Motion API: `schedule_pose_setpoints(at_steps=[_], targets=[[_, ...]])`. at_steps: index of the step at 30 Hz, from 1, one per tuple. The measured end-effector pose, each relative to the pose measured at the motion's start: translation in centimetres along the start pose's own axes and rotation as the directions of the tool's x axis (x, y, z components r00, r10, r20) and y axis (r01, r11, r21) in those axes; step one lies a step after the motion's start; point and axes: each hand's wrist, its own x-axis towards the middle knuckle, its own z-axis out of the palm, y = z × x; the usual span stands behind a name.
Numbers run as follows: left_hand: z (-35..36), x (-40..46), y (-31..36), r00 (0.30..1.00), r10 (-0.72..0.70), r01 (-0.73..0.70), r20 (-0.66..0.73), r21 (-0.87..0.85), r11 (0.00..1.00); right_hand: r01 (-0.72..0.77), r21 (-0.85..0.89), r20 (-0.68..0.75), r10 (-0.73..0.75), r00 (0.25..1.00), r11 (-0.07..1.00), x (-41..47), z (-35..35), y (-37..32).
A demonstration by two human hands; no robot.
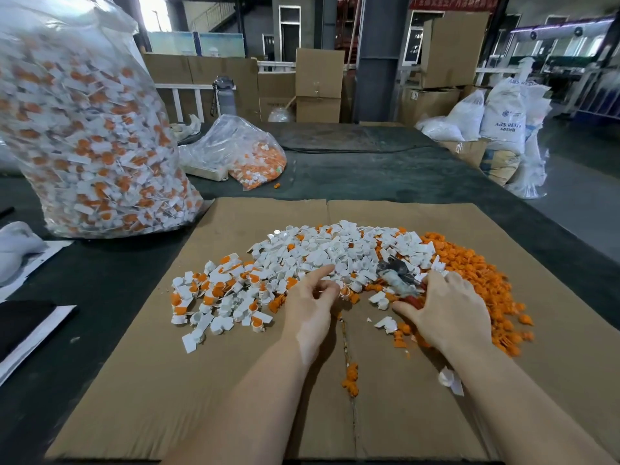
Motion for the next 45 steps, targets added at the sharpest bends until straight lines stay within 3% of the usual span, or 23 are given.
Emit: schedule_pose_setpoints(at_steps=[3,5,7,10,12,14,17,24,33,38,45], targets=[[0.0,0.0,-0.1,1.0,0.021,-0.021,0.003,0.016,1.0,-0.021,-0.095,0.012,0.022,1.0,0.995,0.0,0.3,-0.1],[0.0,0.0,-0.1,0.999,0.034,-0.035,0.006,0.041,0.999,0.019,-0.136,-0.07,-0.029,0.997,0.991,-0.4,0.4,-0.6],[0.1,0.0,-0.1,0.999,0.044,-0.044,0.002,0.047,0.998,0.174,0.036,-0.197,-0.163,0.967,0.984,-0.8,0.4,-1.5],[0.2,-0.1,0.1,1.0,0.022,-0.022,0.01,0.013,1.0,0.464,0.313,-0.35,-0.354,0.867,0.829,-2.1,0.8,-3.7],[0.0,-0.4,0.2,0.998,0.01,-0.008,0.056,-0.032,0.999,0.533,0.393,-0.393,-0.387,0.834,0.749,-2.7,1.3,-4.7],[-0.4,-0.6,0.2,0.992,0.029,-0.027,0.119,-0.017,0.999,0.518,0.452,-0.391,-0.361,0.847,0.726,-2.9,1.6,-5.1],[-0.7,-0.9,0.0,0.98,0.091,-0.117,0.18,0.142,0.983,0.511,0.483,-0.414,-0.329,0.849,0.711,-3.0,1.9,-5.1],[0.0,-1.0,-0.1,0.976,0.164,-0.2,0.142,0.29,0.936,0.484,0.53,-0.404,-0.295,0.866,0.696,-3.5,1.9,-4.5],[0.1,-1.1,-0.2,0.967,0.194,-0.246,0.164,0.415,0.876,0.475,0.468,-0.417,-0.288,0.862,0.745,-3.6,1.9,-4.7],[0.3,-1.1,-0.2,0.966,0.227,-0.258,0.122,0.423,0.869,0.453,0.468,-0.455,-0.232,0.86,0.759,-3.4,2.2,-4.6],[-0.4,-0.9,0.0,0.96,0.275,-0.21,-0.047,0.527,0.824,0.36,0.487,-0.467,-0.11,0.877,0.796,-3.2,2.6,-4.5]])
